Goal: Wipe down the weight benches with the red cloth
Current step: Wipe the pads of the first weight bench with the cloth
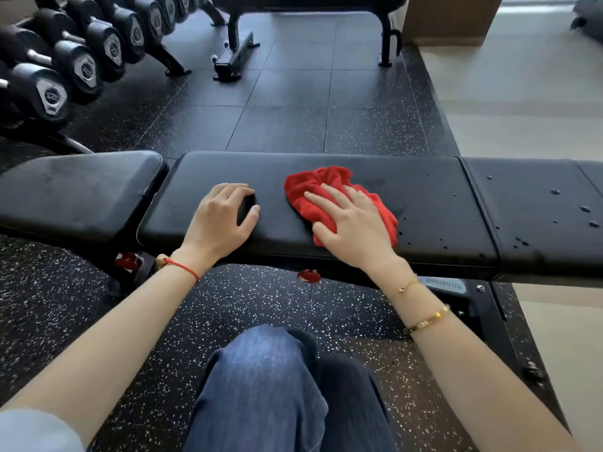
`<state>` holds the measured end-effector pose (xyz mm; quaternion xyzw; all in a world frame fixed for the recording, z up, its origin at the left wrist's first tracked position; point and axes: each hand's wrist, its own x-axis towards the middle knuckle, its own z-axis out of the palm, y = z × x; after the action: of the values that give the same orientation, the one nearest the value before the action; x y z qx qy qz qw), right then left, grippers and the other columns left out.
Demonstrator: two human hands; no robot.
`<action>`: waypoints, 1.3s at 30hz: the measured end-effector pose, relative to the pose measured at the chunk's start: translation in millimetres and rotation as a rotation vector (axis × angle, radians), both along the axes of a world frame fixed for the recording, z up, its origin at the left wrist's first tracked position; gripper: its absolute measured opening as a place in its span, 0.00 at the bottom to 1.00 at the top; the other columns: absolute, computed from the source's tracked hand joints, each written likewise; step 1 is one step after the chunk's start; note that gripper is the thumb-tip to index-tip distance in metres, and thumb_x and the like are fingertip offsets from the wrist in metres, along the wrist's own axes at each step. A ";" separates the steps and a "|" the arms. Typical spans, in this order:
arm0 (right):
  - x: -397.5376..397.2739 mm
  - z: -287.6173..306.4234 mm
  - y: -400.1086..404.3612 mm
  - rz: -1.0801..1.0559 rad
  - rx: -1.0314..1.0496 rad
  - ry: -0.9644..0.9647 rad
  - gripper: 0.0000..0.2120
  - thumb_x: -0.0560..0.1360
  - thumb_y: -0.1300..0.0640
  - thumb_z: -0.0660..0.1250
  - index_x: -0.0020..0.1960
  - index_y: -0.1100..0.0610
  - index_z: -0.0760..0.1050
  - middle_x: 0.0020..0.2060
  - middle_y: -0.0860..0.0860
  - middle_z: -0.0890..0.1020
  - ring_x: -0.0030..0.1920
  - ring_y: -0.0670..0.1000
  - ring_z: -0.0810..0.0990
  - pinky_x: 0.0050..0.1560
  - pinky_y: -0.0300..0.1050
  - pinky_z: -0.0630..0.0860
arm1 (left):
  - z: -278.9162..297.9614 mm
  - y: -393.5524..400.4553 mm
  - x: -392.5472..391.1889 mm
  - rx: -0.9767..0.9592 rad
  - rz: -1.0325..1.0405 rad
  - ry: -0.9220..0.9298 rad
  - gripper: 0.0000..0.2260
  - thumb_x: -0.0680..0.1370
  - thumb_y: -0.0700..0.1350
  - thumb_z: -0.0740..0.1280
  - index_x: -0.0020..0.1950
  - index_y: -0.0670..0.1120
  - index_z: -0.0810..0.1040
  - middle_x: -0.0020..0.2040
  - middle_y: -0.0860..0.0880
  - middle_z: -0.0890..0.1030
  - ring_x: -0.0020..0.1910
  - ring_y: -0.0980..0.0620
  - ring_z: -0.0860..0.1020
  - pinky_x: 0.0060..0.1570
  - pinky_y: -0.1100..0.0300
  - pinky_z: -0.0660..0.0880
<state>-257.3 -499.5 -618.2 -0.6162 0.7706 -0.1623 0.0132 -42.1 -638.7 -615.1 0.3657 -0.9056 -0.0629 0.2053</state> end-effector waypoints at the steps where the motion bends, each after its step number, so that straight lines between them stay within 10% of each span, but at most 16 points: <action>1: -9.9 0.0 0.7 -0.036 0.002 -0.003 0.25 0.77 0.42 0.59 0.74 0.38 0.63 0.76 0.45 0.64 0.76 0.57 0.59 0.78 0.52 0.49 | -1.3 4.1 -5.8 -0.009 0.011 -0.008 0.19 0.78 0.51 0.62 0.63 0.41 0.78 0.63 0.43 0.79 0.65 0.43 0.74 0.70 0.49 0.68; 8: -75.4 10.9 -43.1 -0.347 0.137 0.003 0.26 0.79 0.42 0.56 0.76 0.41 0.60 0.78 0.49 0.60 0.76 0.60 0.56 0.78 0.56 0.48 | -6.4 10.2 -14.5 -0.027 0.081 0.033 0.19 0.77 0.51 0.61 0.63 0.43 0.79 0.63 0.45 0.80 0.65 0.44 0.75 0.68 0.46 0.69; 18: -4.1 5.3 -3.6 0.098 0.093 0.038 0.27 0.76 0.42 0.57 0.75 0.37 0.60 0.77 0.44 0.61 0.77 0.56 0.58 0.78 0.54 0.50 | -10.5 7.7 -13.1 -0.006 0.076 0.116 0.17 0.77 0.49 0.62 0.61 0.43 0.80 0.62 0.47 0.81 0.65 0.46 0.75 0.68 0.47 0.69; 27: -74.4 12.5 -54.6 -0.264 0.171 0.023 0.26 0.79 0.42 0.56 0.76 0.40 0.59 0.79 0.48 0.58 0.76 0.60 0.57 0.77 0.56 0.49 | -13.0 8.9 -15.7 -0.014 0.097 0.097 0.17 0.77 0.50 0.61 0.61 0.43 0.79 0.62 0.45 0.80 0.65 0.44 0.75 0.70 0.46 0.68; 39: -15.6 3.9 -0.2 0.045 0.028 0.004 0.26 0.76 0.41 0.60 0.74 0.38 0.64 0.76 0.45 0.64 0.76 0.56 0.60 0.77 0.54 0.52 | -14.1 7.3 -12.7 0.008 0.079 0.106 0.18 0.78 0.50 0.61 0.63 0.43 0.79 0.64 0.45 0.80 0.67 0.44 0.74 0.71 0.44 0.67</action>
<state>-273.0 -499.7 -614.3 -0.6334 0.7588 -0.1498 0.0238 -54.8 -631.4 -629.2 0.3980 -0.8782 -0.0778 0.2537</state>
